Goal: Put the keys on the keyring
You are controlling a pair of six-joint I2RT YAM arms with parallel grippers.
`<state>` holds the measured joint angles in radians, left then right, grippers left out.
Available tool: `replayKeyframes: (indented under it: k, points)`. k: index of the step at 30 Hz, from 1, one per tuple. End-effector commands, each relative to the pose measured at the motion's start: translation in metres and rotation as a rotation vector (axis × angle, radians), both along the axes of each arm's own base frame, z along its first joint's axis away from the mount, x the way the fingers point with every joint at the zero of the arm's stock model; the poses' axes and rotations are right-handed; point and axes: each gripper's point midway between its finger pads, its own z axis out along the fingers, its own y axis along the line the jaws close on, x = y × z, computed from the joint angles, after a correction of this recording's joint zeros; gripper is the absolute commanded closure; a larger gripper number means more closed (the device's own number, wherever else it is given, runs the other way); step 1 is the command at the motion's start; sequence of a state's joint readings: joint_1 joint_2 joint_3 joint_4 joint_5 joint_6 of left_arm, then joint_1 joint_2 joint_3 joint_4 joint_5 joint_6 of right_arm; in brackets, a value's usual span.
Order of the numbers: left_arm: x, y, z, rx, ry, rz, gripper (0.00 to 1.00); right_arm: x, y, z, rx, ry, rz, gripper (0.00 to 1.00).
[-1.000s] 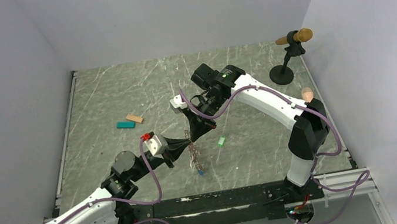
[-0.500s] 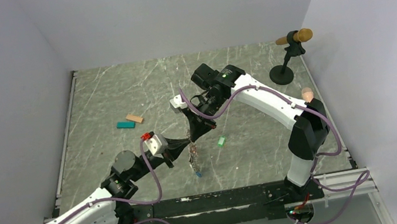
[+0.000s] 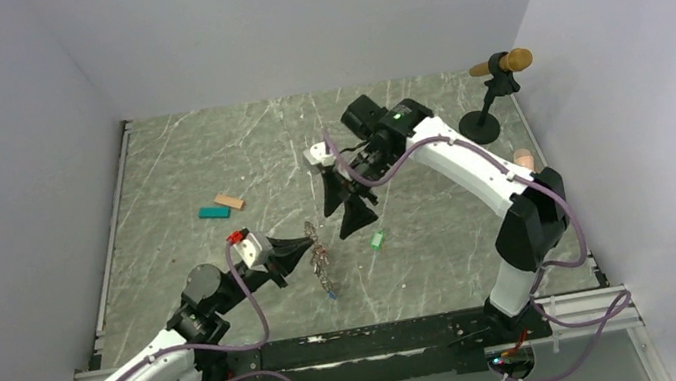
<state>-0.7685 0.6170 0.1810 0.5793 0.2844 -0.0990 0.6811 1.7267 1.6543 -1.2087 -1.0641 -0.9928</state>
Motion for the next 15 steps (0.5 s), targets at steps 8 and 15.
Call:
replayKeyframes:
  k: [8,15]
  points:
    - [-0.016,0.013,0.057,-0.162,-0.202,-0.079,1.0,0.016,-0.036,0.003,0.221,-0.11,-0.088,0.0]
    - [-0.013,0.014,0.067,-0.038,-0.254,-0.13,1.0,0.027,-0.059,-0.041,0.168,-0.139,-0.115,0.0]
